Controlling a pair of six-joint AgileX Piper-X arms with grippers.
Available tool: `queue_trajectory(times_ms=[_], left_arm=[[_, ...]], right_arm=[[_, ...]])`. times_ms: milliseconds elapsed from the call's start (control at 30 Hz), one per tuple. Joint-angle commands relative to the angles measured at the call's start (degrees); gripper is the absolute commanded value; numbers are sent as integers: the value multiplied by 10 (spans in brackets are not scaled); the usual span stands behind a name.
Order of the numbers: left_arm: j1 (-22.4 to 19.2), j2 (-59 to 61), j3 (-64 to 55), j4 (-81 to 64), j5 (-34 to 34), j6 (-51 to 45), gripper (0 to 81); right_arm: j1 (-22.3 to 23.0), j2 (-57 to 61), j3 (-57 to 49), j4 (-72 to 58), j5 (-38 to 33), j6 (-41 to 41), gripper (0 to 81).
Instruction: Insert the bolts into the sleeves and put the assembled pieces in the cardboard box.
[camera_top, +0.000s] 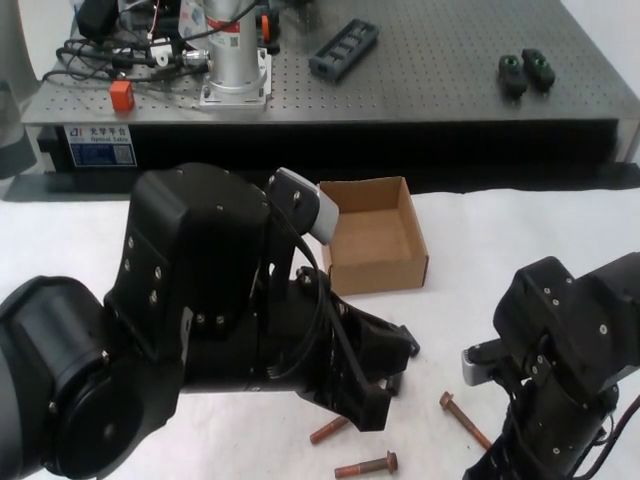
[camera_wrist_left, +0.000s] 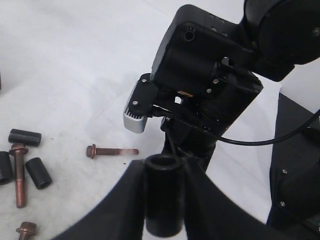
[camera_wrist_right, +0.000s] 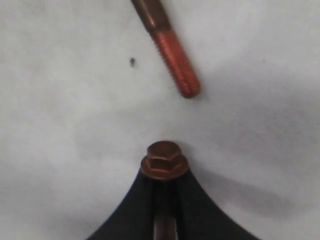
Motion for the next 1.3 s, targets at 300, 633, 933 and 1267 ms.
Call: queue_trajectory(times_ms=[300,633,933,1267], left_arm=[[1,-7,-7,-7,81,7,7],[1,-7,-7,-97,170,7,7],[1,-7,-7,-100,171,8,7],[1,-7,-7,-97,172,8,7]], right_arm=[[-1,-351,72,-313,-151,179,3],[14,-450,199,-639,-199,429,3],[40,-434,200,-657,-212,429,3],[40,-434,200,-634,-264,427,3]])
